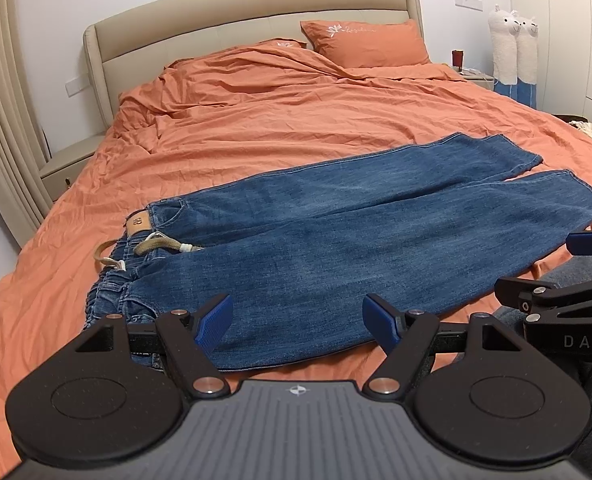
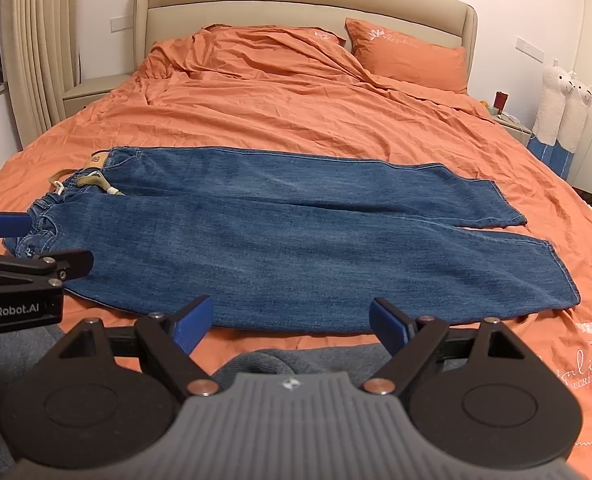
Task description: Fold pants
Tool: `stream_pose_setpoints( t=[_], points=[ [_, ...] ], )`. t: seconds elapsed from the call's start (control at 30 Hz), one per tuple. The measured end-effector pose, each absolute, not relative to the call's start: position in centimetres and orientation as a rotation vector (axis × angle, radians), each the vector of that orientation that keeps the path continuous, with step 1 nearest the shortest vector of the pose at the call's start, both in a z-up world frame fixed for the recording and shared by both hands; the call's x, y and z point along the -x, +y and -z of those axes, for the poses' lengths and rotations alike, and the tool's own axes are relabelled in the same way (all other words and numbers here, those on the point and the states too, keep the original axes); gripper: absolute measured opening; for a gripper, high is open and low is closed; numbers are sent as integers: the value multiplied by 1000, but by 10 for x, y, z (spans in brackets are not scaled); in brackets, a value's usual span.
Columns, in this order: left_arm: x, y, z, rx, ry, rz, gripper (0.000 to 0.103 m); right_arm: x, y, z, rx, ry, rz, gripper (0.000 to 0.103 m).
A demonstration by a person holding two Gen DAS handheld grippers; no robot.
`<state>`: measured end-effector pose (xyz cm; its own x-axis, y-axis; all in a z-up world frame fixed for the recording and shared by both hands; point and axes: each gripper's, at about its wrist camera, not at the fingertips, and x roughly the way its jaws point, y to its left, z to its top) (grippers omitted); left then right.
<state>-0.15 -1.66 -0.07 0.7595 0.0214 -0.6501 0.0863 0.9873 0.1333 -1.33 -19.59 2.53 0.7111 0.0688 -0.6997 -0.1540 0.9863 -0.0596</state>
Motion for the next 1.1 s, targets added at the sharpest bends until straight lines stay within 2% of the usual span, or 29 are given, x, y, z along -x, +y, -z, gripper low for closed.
stream_pose_setpoints(
  t=[1.1],
  points=[
    [4,-12,-3,-153,704,34,87,15,-194,-26,117,767,-129,82]
  ],
)
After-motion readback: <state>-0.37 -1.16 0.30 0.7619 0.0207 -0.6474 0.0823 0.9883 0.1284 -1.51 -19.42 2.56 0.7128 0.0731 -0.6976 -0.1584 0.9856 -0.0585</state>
